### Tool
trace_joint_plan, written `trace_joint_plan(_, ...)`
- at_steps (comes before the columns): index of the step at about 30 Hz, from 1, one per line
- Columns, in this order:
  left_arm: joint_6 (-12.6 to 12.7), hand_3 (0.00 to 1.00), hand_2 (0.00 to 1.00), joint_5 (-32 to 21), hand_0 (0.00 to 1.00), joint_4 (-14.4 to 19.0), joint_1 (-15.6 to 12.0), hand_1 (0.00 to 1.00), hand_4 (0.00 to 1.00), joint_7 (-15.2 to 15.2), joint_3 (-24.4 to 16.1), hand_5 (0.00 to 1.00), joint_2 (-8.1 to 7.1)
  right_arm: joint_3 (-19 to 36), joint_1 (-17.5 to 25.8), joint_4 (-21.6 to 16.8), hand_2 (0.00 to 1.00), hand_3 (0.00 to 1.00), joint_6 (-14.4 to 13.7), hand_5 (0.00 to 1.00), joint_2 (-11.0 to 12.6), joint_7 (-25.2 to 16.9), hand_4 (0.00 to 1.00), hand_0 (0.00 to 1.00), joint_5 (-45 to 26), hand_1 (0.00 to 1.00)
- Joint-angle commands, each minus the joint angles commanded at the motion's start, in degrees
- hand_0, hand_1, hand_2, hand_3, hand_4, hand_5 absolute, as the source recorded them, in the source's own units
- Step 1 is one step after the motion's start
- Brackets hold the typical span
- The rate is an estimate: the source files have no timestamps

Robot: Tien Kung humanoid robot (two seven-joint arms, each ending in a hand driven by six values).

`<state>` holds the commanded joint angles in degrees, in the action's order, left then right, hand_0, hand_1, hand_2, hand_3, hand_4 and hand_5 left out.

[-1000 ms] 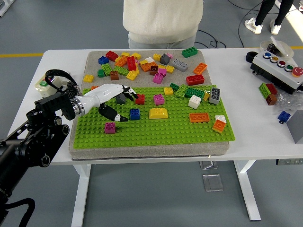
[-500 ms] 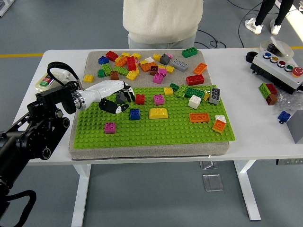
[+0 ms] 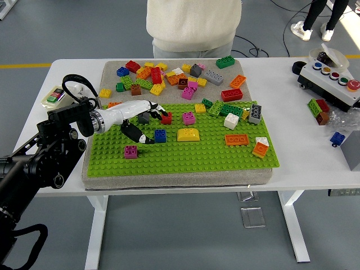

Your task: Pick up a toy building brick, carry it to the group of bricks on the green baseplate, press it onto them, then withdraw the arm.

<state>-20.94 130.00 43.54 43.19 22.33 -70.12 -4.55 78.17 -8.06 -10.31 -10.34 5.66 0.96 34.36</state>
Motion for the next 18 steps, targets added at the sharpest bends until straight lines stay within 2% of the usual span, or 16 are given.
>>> trace_joint_plan(15,3.55,0.794,0.739,0.0,0.828,-3.69,0.17,0.757,0.916,-0.61,0.57,0.122,1.25,-0.13,-0.07,0.0,0.703,0.569,0.07,0.499,0.05,-0.01,0.908,0.729,0.13,0.656)
trace_joint_plan(18,4.49,0.783,0.731,0.0,0.819,-5.61,0.53,0.747,0.93,-0.88,0.93,0.142,1.73,-0.3,-0.19,0.0,0.703,0.569,0.0,0.499,0.05,-0.01,0.908,0.73,0.17,0.656)
